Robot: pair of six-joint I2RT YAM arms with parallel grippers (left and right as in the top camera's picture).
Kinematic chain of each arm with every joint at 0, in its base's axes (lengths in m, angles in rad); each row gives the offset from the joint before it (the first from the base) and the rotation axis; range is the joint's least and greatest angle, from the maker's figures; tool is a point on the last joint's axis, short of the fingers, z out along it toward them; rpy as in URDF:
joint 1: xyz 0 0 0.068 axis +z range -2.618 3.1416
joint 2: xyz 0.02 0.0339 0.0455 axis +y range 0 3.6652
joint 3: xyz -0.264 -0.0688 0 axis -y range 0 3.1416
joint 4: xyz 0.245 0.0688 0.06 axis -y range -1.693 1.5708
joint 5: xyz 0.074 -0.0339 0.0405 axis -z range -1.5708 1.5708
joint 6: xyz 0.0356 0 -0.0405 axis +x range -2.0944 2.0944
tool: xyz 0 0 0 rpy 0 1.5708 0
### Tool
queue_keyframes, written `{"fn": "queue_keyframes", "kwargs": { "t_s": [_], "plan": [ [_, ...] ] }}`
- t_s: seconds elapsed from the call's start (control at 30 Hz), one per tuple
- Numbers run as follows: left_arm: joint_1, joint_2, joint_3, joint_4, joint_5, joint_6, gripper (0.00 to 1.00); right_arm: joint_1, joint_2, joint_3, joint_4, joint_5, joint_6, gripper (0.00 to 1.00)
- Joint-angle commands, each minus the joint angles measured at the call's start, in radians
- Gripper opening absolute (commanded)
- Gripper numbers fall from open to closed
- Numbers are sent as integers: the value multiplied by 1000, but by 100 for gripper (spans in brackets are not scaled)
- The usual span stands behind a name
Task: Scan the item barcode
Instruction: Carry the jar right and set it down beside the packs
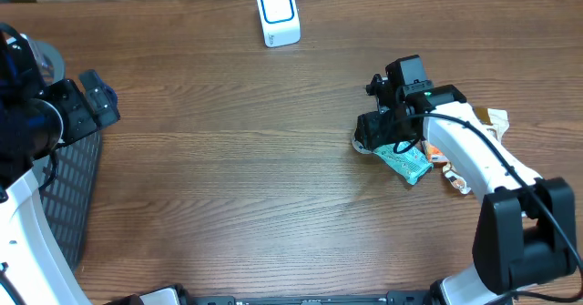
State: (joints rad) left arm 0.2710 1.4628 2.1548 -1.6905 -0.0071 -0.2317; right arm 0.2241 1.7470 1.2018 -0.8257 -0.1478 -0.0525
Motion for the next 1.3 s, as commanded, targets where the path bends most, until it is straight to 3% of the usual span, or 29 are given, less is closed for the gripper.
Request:
{"fn": "queue_keyframes", "kwargs": {
  "t_s": [0.0,0.13,0.17,0.2,0.23,0.5,0.77,1.0,1.27],
  "plan": [
    [3,3,6,1,4,19,99,3,45,-5,5,46,4,41],
    [3,3,6,1,4,19,100,3,63,-5,-1,95,4,41],
    [3,3,6,1,4,19,100,3,62,-2,-2,95,5,49],
    [3,3,6,1,4,19,100,3,62,3,-8,94,6,81],
    [3,3,6,1,4,19,99,3,62,10,-16,94,21,100],
    [3,3,6,1,4,19,100,5,6,213,-240,61,54,100],
    [3,3,6,1,4,19,100,19,-235,400,-451,5,92,100],
    [3,3,6,1,4,19,100,19,-463,417,-639,-74,91,100],
    [3,3,6,1,4,19,100,19,-565,417,-658,-71,90,100]
  ]
}}
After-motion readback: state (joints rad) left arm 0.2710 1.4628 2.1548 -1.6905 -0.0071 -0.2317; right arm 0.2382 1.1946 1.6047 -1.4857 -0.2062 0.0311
